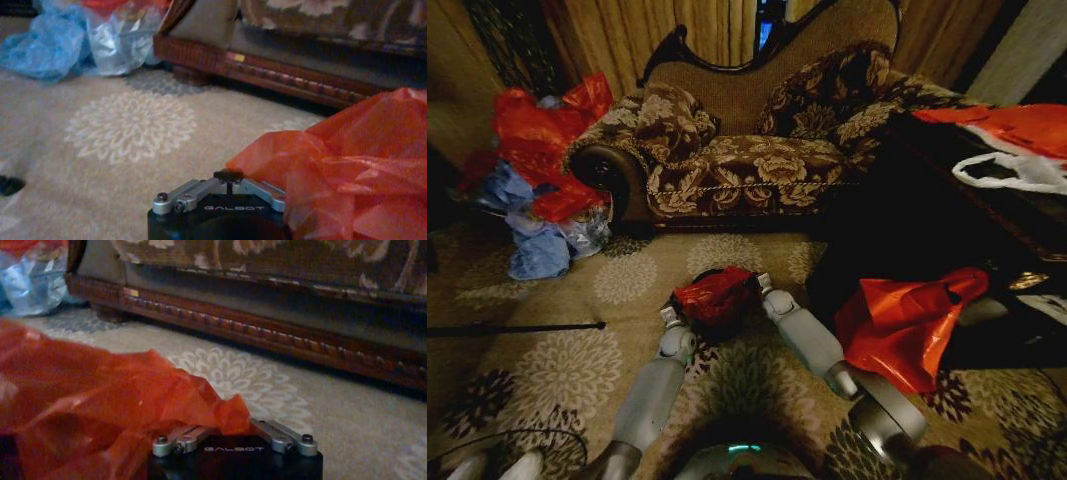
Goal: Place a garbage bag over the trash bin.
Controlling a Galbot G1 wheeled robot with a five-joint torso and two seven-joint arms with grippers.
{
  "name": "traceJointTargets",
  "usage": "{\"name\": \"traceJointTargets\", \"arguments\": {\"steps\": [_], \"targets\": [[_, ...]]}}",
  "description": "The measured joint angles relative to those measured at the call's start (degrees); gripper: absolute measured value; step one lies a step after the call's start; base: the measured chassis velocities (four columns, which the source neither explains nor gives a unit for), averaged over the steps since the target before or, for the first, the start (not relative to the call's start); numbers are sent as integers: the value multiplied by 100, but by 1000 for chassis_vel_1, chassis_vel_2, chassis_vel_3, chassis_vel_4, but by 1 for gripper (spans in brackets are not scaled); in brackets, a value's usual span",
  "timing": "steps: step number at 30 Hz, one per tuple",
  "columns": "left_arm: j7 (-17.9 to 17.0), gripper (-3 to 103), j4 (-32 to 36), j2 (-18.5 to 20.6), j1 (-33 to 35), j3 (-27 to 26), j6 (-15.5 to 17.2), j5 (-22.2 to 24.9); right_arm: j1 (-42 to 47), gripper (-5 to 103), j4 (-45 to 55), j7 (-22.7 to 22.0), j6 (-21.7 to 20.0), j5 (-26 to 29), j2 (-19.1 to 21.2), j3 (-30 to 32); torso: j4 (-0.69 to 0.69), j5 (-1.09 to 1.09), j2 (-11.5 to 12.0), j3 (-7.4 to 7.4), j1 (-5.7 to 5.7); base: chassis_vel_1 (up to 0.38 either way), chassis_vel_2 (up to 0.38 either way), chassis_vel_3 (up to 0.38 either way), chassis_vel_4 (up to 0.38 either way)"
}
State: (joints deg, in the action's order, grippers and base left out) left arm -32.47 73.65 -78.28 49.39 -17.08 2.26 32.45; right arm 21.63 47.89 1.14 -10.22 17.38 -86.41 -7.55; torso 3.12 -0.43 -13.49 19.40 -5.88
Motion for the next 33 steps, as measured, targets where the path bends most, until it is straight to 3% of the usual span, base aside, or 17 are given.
{"name": "traceJointTargets", "arguments": {"steps": [15,25,27,28,33], "targets": [[60,0,-662,-102,-142,-50,102,227,-32,0,-701,303,-77,-73,-274,248,0,0,-1,0,1,0,0,0,0],[175,0,-873,-165,-184,-40,101,167,-59,-1,-793,247,-92,-126,-321,328,0,1,-1,-1,1,0,0,0,0],[204,0,-666,-128,-104,-18,91,143,20,10,-588,186,-94,-126,-243,281,-1,0,-1,-1,1,0,0,0,0],[204,0,-666,-128,-104,-18,91,143,20,10,-588,186,-94,-126,-243,281,-1,0,-1,-1,1,0,0,0,0],[204,21,116,4,299,7,-148,-148,216,26,-151,-53,19,-118,-8,144,0,1,-1,0,0,0,0,0,0]]}}
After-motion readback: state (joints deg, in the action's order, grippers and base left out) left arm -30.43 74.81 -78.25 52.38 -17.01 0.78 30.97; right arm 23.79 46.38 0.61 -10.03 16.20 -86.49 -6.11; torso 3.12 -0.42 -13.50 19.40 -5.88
